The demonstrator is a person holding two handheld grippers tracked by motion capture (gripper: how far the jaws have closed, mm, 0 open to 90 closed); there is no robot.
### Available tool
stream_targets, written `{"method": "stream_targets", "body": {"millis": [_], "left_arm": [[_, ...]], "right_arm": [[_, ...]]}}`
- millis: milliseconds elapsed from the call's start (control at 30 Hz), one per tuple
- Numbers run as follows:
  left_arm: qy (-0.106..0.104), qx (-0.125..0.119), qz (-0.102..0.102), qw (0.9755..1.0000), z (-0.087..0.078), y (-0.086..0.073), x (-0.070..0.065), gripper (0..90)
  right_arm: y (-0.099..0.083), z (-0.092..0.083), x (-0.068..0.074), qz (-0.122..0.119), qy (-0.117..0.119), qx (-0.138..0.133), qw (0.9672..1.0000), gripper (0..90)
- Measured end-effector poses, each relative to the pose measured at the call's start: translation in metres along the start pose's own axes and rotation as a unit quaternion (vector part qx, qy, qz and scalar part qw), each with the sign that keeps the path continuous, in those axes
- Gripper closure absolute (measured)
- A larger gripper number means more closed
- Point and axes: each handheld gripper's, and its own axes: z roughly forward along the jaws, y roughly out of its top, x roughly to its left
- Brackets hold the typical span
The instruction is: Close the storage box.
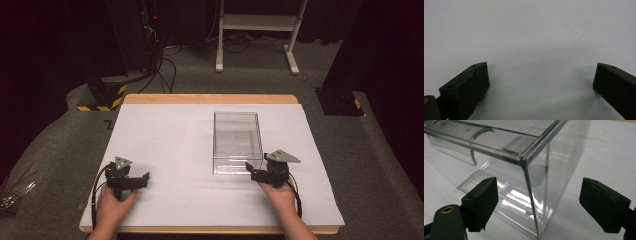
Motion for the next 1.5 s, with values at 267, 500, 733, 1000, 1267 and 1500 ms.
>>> {"method": "stream_targets", "body": {"millis": [267,500,733,1000,1267,1500], "left_arm": [[0.0,0.0,0.0,1.0,0.0,0.0,0.0,0.8],[0.001,0.0,0.0,1.0,0.0,0.0,0.0,0.9],[0.001,0.0,0.0,1.0,0.0,0.0,0.0,0.9],[0.001,0.0,0.0,1.0,0.0,0.0,0.0,0.9],[0.001,0.0,0.0,1.0,0.0,0.0,0.0,0.9],[0.001,-0.001,0.0,1.0,0.0,0.0,0.0,0.9]], "right_arm": [[-0.004,-0.013,0.001,0.0,0.0,-0.005,1.0,15.3],[-0.013,-0.03,-0.004,0.0,0.001,-0.008,1.0,15.7],[-0.029,-0.044,-0.022,0.006,-0.019,0.003,0.9998,16.2],[-0.046,-0.058,-0.041,0.017,-0.046,0.013,0.9987,16.7],[-0.049,-0.054,-0.034,-0.02,-0.066,0.045,0.9966,20.4],[-0.047,-0.046,-0.028,-0.058,-0.076,0.082,0.992,22.0]]}}
